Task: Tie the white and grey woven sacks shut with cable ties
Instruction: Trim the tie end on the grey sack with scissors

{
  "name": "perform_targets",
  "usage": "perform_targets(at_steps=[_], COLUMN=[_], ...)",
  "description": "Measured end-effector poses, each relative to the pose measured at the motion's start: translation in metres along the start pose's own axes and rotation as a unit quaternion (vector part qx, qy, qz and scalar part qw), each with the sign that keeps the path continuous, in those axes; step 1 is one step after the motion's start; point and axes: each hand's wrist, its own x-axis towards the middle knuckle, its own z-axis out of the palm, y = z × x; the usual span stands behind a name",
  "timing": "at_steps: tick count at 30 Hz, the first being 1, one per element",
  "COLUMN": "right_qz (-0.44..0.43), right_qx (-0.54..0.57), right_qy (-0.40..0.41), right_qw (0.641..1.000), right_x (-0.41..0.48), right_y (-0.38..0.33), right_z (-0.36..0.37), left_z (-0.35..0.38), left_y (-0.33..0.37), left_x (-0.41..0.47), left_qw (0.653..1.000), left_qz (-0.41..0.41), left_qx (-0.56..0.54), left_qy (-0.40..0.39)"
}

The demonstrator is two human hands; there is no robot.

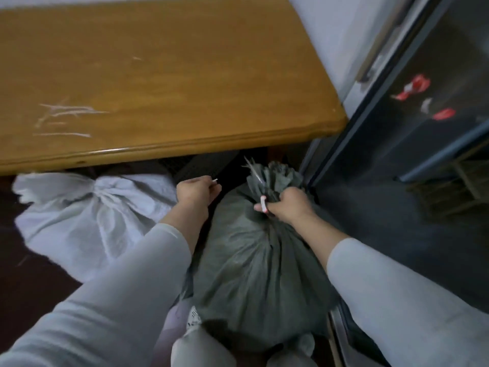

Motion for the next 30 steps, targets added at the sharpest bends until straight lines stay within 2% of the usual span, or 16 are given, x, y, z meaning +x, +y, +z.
perform_targets(at_steps=[5, 9, 13, 15, 18, 21, 25, 30], right_qz=[-0.074, -0.140, -0.149, -0.148, -0.147, -0.163, -0.166, -0.165], right_qx=[-0.046, -0.055, -0.062, -0.090, -0.136, -0.179, -0.258, -0.244], right_qy=[0.038, 0.038, 0.031, 0.022, 0.000, -0.003, 0.025, 0.052], right_qw=[0.995, 0.988, 0.986, 0.985, 0.980, 0.970, 0.952, 0.954], right_x=[0.027, 0.051, 0.080, 0.095, 0.112, 0.123, 0.129, 0.130], right_y=[-0.101, -0.190, -0.265, -0.292, -0.323, -0.343, -0.353, -0.346], right_z=[0.021, 0.053, 0.089, 0.107, 0.129, 0.145, 0.161, 0.164], left_z=[-0.049, -0.090, -0.122, -0.137, -0.156, -0.173, -0.182, -0.175], left_y=[0.085, 0.151, 0.201, 0.216, 0.224, 0.223, 0.219, 0.216], left_x=[0.051, 0.109, 0.163, 0.182, 0.196, 0.209, 0.213, 0.207], left_qw=[0.998, 0.996, 0.990, 0.990, 0.969, 0.947, 0.943, 0.939], left_qz=[0.031, 0.062, 0.090, 0.099, 0.144, 0.162, 0.163, 0.185], left_qx=[-0.032, -0.004, 0.009, 0.028, 0.184, 0.267, 0.280, 0.277], left_qy=[0.035, 0.071, 0.107, 0.100, 0.086, 0.080, 0.076, 0.089])
